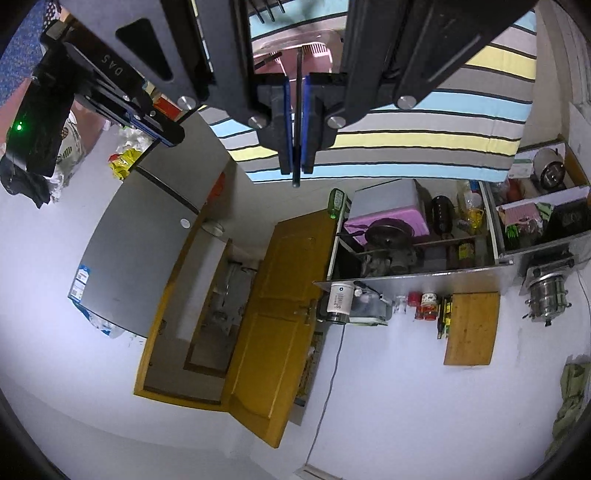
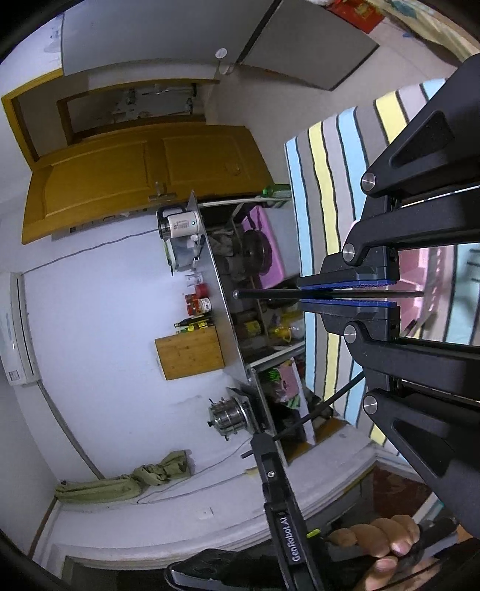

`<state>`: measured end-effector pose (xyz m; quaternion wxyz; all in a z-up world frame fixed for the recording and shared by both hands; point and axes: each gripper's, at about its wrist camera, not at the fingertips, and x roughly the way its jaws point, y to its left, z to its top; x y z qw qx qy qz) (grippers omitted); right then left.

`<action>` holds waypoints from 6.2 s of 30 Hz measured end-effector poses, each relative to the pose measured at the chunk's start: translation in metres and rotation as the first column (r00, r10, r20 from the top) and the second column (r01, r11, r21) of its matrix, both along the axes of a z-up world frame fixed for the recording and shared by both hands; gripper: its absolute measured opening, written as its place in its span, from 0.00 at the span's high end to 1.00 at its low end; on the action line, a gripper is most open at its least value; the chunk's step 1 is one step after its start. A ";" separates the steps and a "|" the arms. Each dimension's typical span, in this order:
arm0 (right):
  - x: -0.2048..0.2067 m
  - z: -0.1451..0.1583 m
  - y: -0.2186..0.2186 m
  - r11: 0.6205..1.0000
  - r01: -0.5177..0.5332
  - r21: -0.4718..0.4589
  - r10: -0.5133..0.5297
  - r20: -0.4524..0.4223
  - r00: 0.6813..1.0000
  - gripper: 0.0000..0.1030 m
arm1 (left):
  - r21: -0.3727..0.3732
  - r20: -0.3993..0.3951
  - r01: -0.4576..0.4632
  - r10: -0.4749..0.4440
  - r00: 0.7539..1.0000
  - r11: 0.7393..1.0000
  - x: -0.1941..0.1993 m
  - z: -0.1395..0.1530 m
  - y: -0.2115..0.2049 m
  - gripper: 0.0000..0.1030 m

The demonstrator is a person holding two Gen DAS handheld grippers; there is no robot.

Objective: Organize utensils

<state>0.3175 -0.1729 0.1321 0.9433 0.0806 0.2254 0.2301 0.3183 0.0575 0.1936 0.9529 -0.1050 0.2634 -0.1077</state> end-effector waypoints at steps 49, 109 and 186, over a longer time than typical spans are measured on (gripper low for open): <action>-0.094 -0.062 -0.043 1.000 -0.017 -0.020 0.014 -0.113 0.993 0.81 | 0.015 -0.031 -0.009 0.010 0.999 1.000 -0.111 -0.065 0.004 0.65; -0.120 -0.201 0.013 0.988 -0.154 -0.026 0.131 -0.404 0.905 0.82 | 0.198 -0.441 0.047 0.046 0.897 0.979 -0.123 -0.263 0.010 0.93; -0.129 -0.097 0.025 0.985 -0.113 -0.133 0.076 -0.258 0.963 0.96 | 0.107 -0.256 0.006 0.022 0.966 0.994 -0.143 -0.130 0.021 0.96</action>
